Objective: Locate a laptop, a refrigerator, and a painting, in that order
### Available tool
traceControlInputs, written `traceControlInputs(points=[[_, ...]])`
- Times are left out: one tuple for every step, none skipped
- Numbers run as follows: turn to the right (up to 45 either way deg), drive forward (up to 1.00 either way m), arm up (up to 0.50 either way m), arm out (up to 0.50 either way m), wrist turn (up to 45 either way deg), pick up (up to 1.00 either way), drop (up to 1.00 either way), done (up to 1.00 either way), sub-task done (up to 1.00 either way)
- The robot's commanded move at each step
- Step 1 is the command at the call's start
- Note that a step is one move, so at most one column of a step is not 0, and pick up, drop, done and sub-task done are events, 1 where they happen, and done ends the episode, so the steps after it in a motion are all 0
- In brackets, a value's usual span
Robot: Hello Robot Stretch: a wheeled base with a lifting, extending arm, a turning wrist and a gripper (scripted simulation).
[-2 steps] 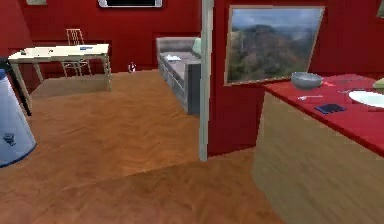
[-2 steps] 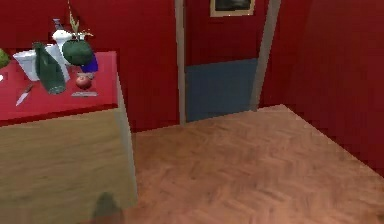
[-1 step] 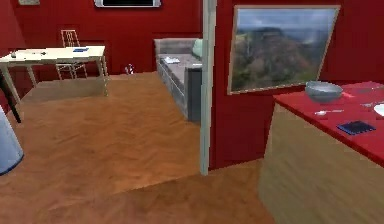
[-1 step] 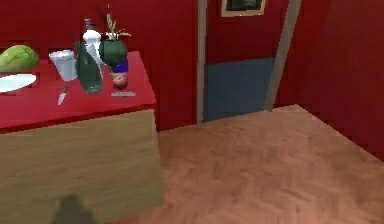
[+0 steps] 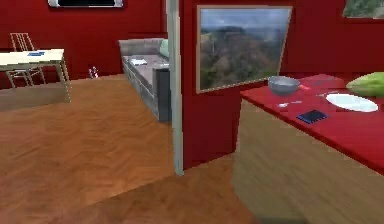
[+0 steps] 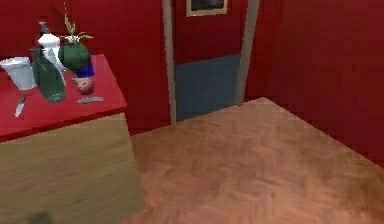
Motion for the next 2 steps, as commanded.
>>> traceControlInputs(points=[[0.0,0.70,0.00,0.00,0.0,0.00,0.00,0.00,0.00],[21.0,0.00,0.00,0.00,0.0,0.00,0.00,0.00,0.00]])
